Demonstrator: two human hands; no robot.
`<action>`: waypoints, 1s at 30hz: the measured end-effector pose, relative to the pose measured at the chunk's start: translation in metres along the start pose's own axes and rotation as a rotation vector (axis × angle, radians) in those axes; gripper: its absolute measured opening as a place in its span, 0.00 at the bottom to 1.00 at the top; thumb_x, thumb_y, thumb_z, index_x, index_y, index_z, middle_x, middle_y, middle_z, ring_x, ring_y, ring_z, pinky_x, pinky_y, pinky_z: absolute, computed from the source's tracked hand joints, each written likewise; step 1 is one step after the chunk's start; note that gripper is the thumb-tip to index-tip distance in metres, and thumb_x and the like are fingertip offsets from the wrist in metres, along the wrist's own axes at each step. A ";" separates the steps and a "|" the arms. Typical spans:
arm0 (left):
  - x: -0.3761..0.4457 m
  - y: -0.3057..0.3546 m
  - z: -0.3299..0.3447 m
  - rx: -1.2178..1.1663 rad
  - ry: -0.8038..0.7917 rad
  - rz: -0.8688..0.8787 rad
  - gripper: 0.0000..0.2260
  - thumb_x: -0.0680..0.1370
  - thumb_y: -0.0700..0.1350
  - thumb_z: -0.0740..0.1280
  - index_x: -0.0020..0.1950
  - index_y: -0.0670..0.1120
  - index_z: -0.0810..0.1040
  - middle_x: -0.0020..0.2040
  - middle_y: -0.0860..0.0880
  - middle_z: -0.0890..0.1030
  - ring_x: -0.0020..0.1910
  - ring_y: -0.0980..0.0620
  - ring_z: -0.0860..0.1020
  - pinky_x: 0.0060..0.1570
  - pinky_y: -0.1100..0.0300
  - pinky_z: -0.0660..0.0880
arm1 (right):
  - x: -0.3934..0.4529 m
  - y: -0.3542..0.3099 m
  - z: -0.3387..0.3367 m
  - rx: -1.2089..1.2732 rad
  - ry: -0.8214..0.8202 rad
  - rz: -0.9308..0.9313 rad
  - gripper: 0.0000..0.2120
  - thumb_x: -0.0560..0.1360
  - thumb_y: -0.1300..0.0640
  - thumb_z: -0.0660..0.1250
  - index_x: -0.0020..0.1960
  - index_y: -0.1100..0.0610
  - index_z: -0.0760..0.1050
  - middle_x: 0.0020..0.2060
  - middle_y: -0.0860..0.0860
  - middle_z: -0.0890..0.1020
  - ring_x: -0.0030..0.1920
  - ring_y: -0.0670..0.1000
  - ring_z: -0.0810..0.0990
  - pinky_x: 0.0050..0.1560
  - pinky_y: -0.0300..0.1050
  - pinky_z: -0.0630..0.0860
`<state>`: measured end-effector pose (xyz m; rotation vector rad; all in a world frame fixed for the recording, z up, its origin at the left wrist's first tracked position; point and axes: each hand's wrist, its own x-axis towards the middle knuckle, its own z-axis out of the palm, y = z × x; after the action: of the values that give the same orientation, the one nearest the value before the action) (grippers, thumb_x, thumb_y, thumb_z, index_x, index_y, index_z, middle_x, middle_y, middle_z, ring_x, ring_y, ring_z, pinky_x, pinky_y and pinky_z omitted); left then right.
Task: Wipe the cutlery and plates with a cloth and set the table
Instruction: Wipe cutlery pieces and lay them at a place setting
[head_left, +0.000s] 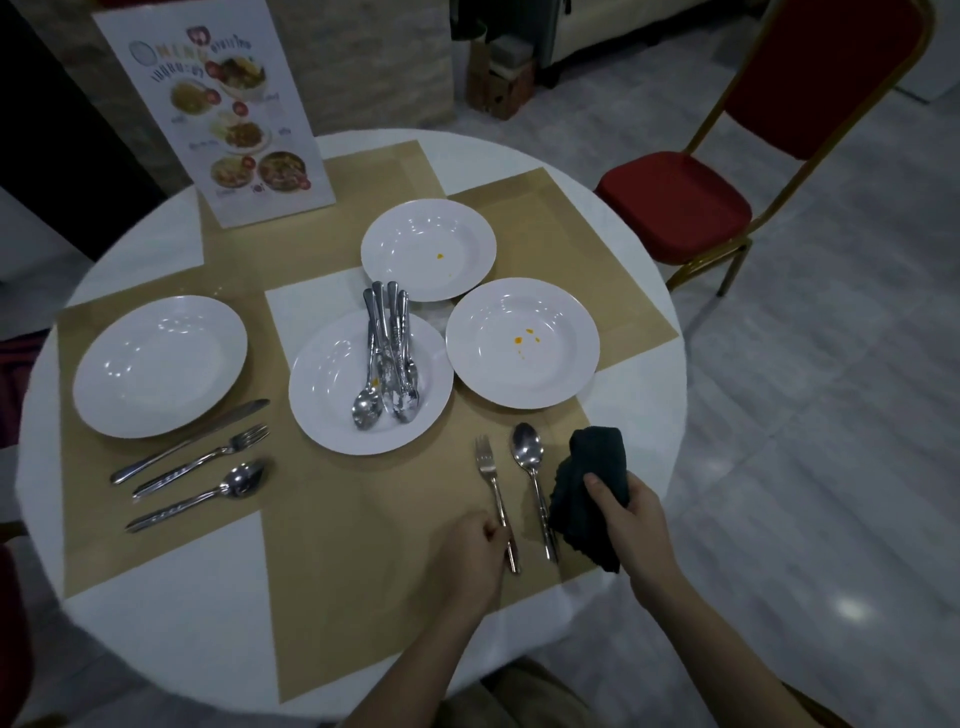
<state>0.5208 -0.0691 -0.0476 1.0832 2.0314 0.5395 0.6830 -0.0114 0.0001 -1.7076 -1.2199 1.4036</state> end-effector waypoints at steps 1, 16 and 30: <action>0.001 0.000 -0.001 0.034 -0.005 0.010 0.17 0.78 0.44 0.66 0.30 0.51 0.65 0.29 0.55 0.69 0.28 0.61 0.66 0.29 0.68 0.63 | 0.000 -0.001 0.003 -0.006 -0.010 -0.003 0.06 0.79 0.54 0.65 0.54 0.51 0.76 0.47 0.50 0.83 0.48 0.52 0.82 0.48 0.52 0.82; 0.047 -0.036 -0.090 -0.128 0.083 0.105 0.11 0.76 0.39 0.66 0.34 0.41 0.72 0.31 0.47 0.77 0.31 0.55 0.72 0.33 0.63 0.68 | 0.010 -0.040 0.087 0.061 -0.183 0.024 0.04 0.78 0.54 0.66 0.52 0.50 0.77 0.46 0.50 0.84 0.47 0.51 0.83 0.44 0.47 0.82; 0.179 -0.026 -0.189 0.094 0.203 0.295 0.04 0.79 0.41 0.64 0.47 0.42 0.76 0.47 0.46 0.76 0.41 0.51 0.76 0.44 0.56 0.74 | 0.039 -0.070 0.181 0.038 -0.200 0.065 0.11 0.78 0.51 0.67 0.59 0.52 0.78 0.48 0.49 0.85 0.48 0.51 0.84 0.49 0.57 0.81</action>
<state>0.2969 0.0636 -0.0225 1.4488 2.0990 0.7342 0.4898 0.0339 0.0001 -1.6245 -1.2440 1.6586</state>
